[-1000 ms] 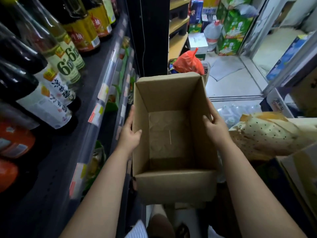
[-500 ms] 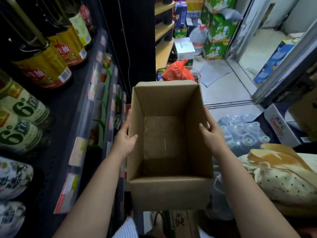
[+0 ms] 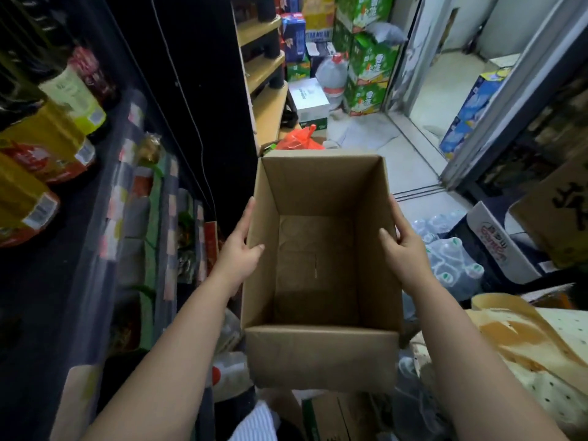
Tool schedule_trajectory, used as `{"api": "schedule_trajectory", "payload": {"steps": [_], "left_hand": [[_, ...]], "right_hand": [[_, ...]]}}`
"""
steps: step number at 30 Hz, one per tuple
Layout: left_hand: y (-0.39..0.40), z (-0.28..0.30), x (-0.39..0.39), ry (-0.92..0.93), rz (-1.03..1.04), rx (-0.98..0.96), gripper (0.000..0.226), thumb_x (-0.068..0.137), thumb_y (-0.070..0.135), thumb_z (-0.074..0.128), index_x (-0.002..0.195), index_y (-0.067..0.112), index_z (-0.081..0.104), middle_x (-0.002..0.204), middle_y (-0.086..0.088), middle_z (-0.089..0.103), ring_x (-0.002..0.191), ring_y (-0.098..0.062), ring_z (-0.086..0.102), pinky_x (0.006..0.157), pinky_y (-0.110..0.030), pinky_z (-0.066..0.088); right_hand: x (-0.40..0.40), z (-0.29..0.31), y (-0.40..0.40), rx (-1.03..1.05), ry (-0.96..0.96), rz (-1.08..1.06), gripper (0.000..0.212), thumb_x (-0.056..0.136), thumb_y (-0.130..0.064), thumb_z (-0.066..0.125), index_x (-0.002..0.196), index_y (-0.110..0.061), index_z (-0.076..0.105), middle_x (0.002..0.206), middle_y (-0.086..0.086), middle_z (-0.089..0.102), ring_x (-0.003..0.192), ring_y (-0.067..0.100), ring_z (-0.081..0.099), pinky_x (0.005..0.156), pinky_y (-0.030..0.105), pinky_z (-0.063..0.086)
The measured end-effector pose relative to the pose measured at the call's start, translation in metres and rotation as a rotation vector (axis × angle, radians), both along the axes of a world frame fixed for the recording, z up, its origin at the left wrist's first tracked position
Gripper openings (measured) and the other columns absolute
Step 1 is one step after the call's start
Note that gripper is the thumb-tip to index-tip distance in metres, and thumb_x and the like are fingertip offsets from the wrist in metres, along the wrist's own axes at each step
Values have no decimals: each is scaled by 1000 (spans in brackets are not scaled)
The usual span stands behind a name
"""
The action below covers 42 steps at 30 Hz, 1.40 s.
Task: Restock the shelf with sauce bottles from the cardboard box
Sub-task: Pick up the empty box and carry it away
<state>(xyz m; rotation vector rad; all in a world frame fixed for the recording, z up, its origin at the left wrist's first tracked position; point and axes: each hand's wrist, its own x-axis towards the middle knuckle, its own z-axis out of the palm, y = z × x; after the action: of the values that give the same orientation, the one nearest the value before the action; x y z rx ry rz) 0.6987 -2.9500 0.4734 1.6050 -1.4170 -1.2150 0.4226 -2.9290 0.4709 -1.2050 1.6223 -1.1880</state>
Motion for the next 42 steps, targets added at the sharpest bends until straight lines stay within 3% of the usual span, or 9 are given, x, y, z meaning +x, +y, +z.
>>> {"api": "schedule_trajectory", "payload": {"steps": [3, 5, 8, 10, 13, 18, 31, 38, 42], "left_hand": [[-59, -13, -13, 19, -55, 30, 84, 95, 5, 52, 137, 66, 13, 156, 10, 30, 130, -11, 45, 89, -24, 46], [-107, -25, -19, 8, -99, 58, 84, 95, 3, 52, 138, 64, 15, 153, 10, 34, 134, -13, 41, 95, -25, 44], [-183, -39, -28, 4, -210, 104, 86, 94, 2, 53, 135, 68, 17, 153, 7, 38, 136, -18, 44, 106, -40, 45], [-227, -40, -35, 3, -289, 132, 86, 93, 0, 52, 136, 67, 18, 151, 9, 41, 136, -15, 44, 107, -40, 44], [-280, -37, -51, -1, -404, 151, 87, 92, -2, 52, 136, 66, 20, 149, 13, 42, 135, -11, 43, 110, -38, 42], [-337, -37, -86, -2, -576, 126, 91, 90, -5, 52, 133, 69, 22, 152, 16, 38, 140, -11, 38, 114, -45, 37], [-373, -29, -125, -18, -697, 63, 92, 91, -6, 51, 133, 69, 20, 157, 12, 30, 144, -16, 30, 116, -46, 33], [-448, -96, -158, -79, -840, 118, 93, 88, -9, 52, 135, 66, 23, 152, 23, 30, 145, -7, 27, 119, -38, 27], [-494, -143, -185, -110, -891, 142, 91, 90, -8, 52, 137, 64, 22, 150, 27, 30, 144, -6, 27, 118, -34, 29]], "right_hand": [[-5, -14, -37, 34, -3, -62, 64, 95, -6, 43, 138, -53, 32, 147, -11, 42, 121, 11, 51, 109, 40, 39], [-6, -24, -66, 62, -13, -127, 65, 96, -7, 43, 135, -57, 31, 147, -9, 43, 130, 15, 48, 111, 46, 37], [-4, -33, -109, 120, -21, -254, 60, 97, -9, 44, 141, -48, 29, 150, -9, 39, 136, 13, 41, 114, 42, 34], [-4, -37, -132, 155, -17, -314, 60, 98, -11, 44, 144, -45, 26, 150, -18, 31, 139, 7, 33, 116, 36, 30], [-10, -39, -161, 180, -21, -412, 61, 98, -13, 44, 143, -48, 24, 143, -27, 26, 140, 7, 30, 116, 34, 28], [-25, -36, -184, 190, -57, -570, 62, 98, -13, 43, 142, -50, 22, 148, -24, 26, 140, 6, 27, 116, 35, 26], [-49, -39, -205, 158, -104, -635, 62, 99, -13, 43, 143, -49, 22, 149, -25, 24, 132, -3, 25, 111, 28, 23], [-55, -105, -252, 210, -126, -785, 65, 98, -8, 43, 134, -58, 21, 139, -34, 22, 133, -2, 24, 111, 26, 23], [-66, -149, -291, 272, -110, -874, 64, 98, -10, 43, 134, -58, 20, 138, -36, 24, 124, -1, 35, 101, 21, 26]]}}
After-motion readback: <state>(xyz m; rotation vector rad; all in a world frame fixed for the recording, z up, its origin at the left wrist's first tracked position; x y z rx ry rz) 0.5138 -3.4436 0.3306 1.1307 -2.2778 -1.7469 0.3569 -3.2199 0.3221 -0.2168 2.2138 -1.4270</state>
